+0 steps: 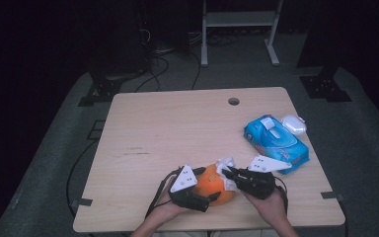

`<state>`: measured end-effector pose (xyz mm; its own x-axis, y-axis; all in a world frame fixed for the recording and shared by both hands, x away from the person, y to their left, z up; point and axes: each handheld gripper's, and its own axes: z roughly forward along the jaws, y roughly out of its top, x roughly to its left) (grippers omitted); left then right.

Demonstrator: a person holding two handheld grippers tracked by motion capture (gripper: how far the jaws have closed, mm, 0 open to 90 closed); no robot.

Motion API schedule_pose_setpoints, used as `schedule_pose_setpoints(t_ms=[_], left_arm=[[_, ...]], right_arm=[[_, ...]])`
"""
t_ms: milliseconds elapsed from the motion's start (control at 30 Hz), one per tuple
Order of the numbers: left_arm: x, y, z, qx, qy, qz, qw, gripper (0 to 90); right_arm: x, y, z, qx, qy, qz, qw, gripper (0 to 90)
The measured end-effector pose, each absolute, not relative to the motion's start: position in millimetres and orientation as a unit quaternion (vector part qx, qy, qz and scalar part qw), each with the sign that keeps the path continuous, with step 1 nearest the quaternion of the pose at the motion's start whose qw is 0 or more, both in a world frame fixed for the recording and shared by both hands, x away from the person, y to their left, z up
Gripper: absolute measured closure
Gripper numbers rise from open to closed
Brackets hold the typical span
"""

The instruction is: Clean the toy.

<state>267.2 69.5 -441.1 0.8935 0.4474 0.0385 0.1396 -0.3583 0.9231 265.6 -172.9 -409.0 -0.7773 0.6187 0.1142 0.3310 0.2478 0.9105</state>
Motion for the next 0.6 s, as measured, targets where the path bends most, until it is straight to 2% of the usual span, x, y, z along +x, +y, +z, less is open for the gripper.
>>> schedule_pose_setpoints(t_ms=[67,167,267,367,600], left_arm=[[268,73,-443,0.811,0.187,0.138,0.536,25.0],[269,74,-444,0.814,0.186,0.143,0.532,30.5],[270,76,-445,0.813,0.189,0.139,0.533,31.2],[271,79,-447,0.811,0.189,0.135,0.537,31.2],[275,86,-449,0.807,0.197,0.133,0.54,31.3]], right_arm=[[265,-170,-408,0.299,0.781,0.53,0.14,81.5],[274,-182,-415,0.324,0.769,0.538,0.12,81.5],[283,-195,-425,0.354,0.76,0.531,0.124,81.4],[290,-207,-435,0.392,0.739,0.54,0.091,81.4],[288,-203,-432,0.384,0.742,0.54,0.098,81.4]])
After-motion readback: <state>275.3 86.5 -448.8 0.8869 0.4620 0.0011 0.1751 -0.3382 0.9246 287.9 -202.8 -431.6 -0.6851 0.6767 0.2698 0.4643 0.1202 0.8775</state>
